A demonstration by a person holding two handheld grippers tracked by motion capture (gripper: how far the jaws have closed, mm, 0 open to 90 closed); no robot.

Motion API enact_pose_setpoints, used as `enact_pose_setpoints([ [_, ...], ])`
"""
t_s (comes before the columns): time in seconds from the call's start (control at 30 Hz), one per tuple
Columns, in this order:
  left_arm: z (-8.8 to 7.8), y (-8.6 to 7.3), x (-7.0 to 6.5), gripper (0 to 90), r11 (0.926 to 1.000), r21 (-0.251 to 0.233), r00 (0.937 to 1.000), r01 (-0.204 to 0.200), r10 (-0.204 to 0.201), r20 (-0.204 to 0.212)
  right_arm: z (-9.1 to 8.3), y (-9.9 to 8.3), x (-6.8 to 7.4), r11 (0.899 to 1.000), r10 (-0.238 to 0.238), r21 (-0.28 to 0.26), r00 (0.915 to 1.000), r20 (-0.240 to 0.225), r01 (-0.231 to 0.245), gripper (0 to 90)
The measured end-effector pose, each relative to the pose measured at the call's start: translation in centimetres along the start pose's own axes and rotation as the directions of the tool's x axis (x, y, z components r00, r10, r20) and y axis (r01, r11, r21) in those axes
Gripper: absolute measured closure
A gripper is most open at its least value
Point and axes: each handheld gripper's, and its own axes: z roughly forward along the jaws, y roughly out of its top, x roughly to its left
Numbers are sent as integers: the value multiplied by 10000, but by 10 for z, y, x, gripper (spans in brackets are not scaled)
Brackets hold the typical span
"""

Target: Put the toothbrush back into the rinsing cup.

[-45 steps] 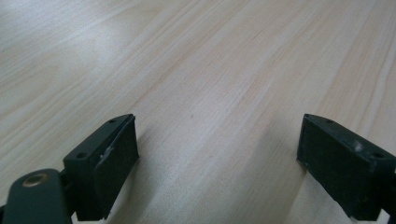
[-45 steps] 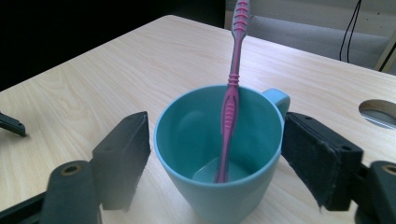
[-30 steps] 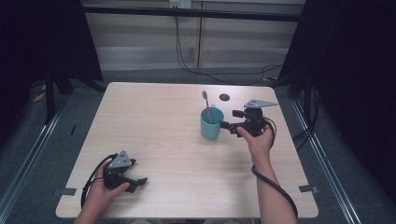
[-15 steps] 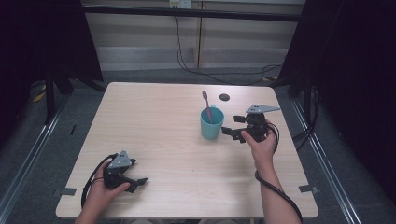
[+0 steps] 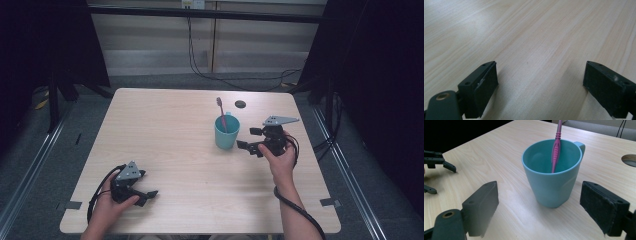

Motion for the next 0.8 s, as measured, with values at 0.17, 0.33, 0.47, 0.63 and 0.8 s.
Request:
enact_pose_setpoints([
  [0.17, 0, 0, 0, 121, 10000, 0, 10000, -11, 11, -1, -2, -2, 3, 10000, -83, -19, 9999, -132, 83, 146],
  [0.33, 0, 0, 0, 121, 10000, -1, 10000, -12, 12, -5, -2, -6, 6, 9996, -218, 192, 9996, -197, 222, 146],
  [0.47, 0, 0, 0, 121, 10000, 0, 10000, -14, 14, -5, -3, -9, 7, 9995, -214, 229, 9996, -202, 218, 146],
  [0.63, 0, 0, 0, 121, 10000, 5, 10000, -17, 17, -3, -3, -13, 12, 9979, -425, 480, 9989, -202, 435, 146],
  [0.8, 0, 0, 0, 121, 10000, 5, 10000, -13, 13, -2, -2, -18, 17, 9956, -605, 708, 9979, -252, 621, 146],
])
